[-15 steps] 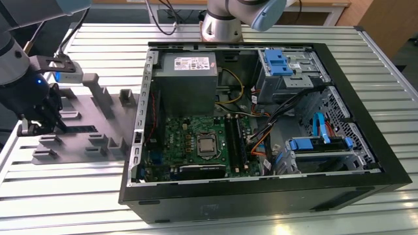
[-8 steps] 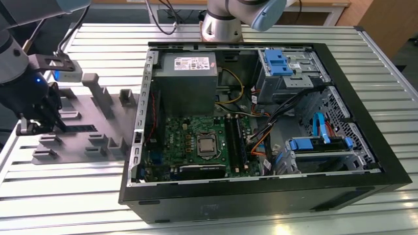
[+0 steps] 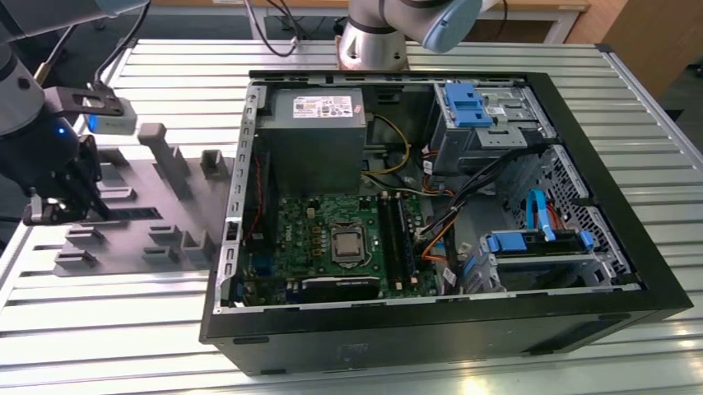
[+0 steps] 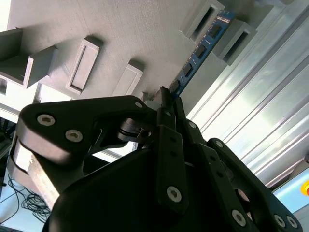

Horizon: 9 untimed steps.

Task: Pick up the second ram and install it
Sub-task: 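Pick up the second ram and move it above second insertion slot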

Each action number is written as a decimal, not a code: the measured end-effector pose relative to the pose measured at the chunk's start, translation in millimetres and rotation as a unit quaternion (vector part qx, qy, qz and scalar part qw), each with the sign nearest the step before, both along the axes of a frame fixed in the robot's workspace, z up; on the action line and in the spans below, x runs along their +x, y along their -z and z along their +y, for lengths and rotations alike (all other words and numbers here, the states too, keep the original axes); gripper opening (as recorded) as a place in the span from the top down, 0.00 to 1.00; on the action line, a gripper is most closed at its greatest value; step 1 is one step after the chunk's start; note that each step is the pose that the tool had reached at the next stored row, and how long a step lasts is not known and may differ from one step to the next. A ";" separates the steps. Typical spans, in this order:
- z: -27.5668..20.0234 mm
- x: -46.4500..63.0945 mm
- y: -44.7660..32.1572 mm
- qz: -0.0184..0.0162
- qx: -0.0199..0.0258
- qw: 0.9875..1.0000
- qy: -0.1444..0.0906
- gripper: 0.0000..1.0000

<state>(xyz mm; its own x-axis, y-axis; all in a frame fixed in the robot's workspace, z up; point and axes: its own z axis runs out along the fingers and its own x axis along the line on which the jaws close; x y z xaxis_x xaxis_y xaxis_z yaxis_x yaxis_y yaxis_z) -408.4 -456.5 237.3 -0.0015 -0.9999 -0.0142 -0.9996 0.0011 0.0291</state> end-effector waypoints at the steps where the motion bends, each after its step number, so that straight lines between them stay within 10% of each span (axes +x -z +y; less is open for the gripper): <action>1: 0.0 0.0 -0.8 0.000 0.000 1.000 0.000 0.86; 9: 0.0 0.0 -3.8 0.000 0.000 1.000 0.000 0.86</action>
